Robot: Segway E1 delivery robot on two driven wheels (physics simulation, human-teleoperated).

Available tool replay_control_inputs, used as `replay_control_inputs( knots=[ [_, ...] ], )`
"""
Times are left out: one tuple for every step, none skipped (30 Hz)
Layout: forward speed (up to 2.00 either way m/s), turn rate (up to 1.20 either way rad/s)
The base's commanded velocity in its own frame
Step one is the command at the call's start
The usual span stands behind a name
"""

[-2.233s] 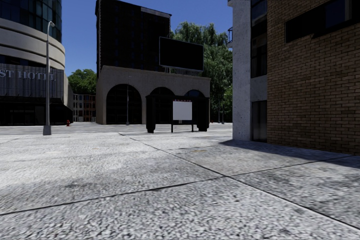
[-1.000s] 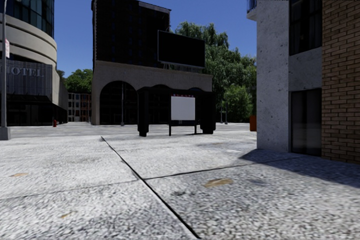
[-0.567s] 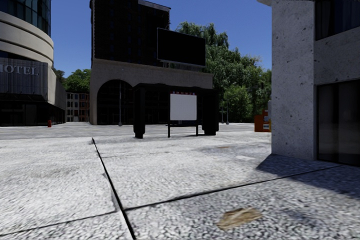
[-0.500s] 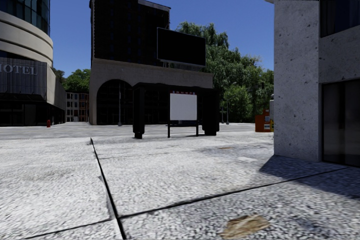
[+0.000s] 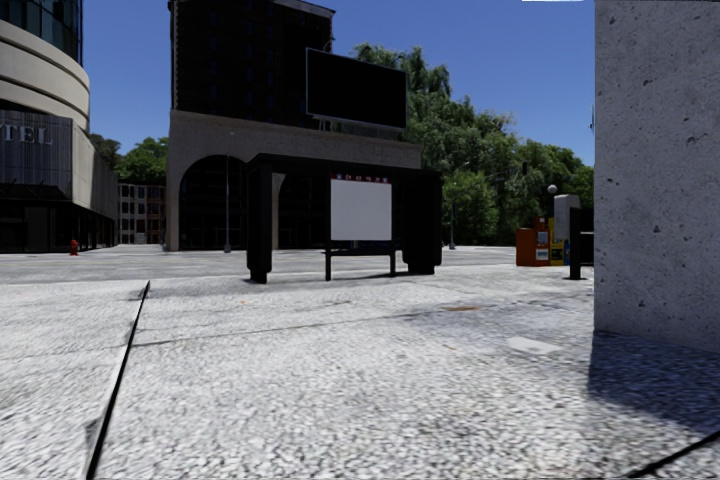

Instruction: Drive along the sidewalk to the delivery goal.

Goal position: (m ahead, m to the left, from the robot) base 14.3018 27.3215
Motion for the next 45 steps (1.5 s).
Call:
replay_control_inputs(
  knots=[
    [2.0, -0.29],
    [2.0, -0.29],
    [2.0, -0.29],
    [2.0, -0.29],
    [2.0, -0.29],
    [2.0, -0.3],
    [2.0, -0.31],
    [2.0, -0.31],
    [2.0, -0.31],
    [2.0, -0.31],
    [2.0, -0.31],
    [2.0, -0.31],
    [2.0, -0.31],
    [2.0, -0.31],
    [2.0, -0.31],
    [2.0, -0.31],
    [2.0, -0.31],
    [2.0, -0.31],
    [2.0, -0.32],
    [2.0, -0.32],
    [2.0, -0.33],
    [2.0, -0.37],
    [2.0, -0.4],
    [2.0, -0.4],
    [2.0, -0.43],
    [2.0, -0.45],
    [2.0, -0.5],
    [2.0, -0.5],
    [2.0, -0.51],
    [2.0, -0.51],
    [2.0, -0.52],
    [2.0, -0.52],
    [2.0, -0.52],
    [2.0, -0.52],
    [2.0, -0.52],
    [2.0, -0.52],
    [2.0, -0.52],
    [2.0, -0.52],
    [2.0, -0.52],
    [2.0, -0.52],
    [2.0, -0.52],
    [2.0, -0.52],
    [2.0, -0.52],
    [2.0, -0.52],
    [2.0, -0.52]
  ],
)
